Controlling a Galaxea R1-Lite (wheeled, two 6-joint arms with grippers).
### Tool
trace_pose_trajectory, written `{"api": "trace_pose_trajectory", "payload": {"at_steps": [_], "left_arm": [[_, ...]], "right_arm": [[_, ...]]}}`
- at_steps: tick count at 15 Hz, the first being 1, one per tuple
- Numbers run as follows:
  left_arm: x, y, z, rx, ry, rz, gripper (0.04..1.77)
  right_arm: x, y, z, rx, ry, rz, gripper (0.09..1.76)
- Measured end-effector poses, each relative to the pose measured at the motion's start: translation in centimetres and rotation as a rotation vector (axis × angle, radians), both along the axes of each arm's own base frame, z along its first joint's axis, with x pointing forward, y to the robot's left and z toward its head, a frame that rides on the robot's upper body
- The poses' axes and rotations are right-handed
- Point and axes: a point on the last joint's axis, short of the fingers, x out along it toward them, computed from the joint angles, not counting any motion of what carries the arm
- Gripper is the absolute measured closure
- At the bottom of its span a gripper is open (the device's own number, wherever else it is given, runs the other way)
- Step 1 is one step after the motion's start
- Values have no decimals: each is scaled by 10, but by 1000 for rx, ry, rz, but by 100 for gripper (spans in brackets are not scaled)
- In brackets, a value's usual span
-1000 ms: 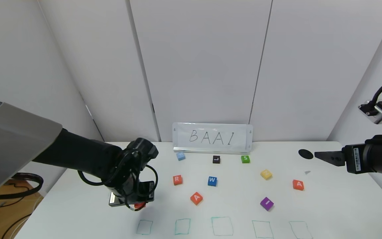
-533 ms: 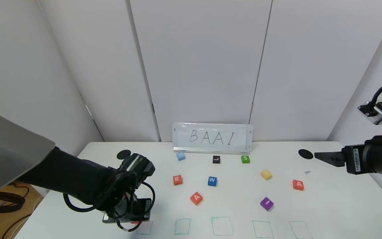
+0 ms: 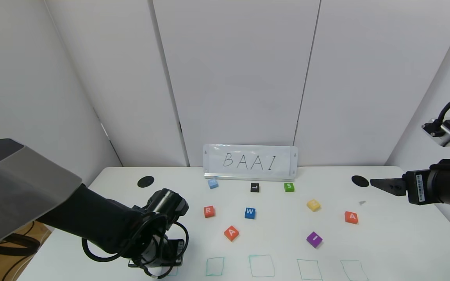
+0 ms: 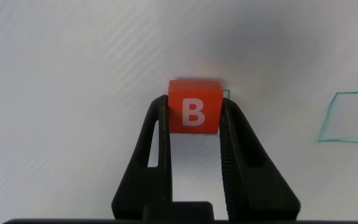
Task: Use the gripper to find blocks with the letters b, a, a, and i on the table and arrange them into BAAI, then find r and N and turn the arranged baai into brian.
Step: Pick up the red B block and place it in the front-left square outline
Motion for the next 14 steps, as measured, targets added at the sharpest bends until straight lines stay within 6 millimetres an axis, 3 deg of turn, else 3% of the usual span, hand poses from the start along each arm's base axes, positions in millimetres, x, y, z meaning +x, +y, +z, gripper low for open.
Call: {"api": "trace_pose_trajectory", "payload": {"at_steps": [14], "left_arm": [[-2, -1, -9, 5, 34, -8, 130]], "right_arm": [[1, 0, -2, -2, 6, -1, 14]]}}
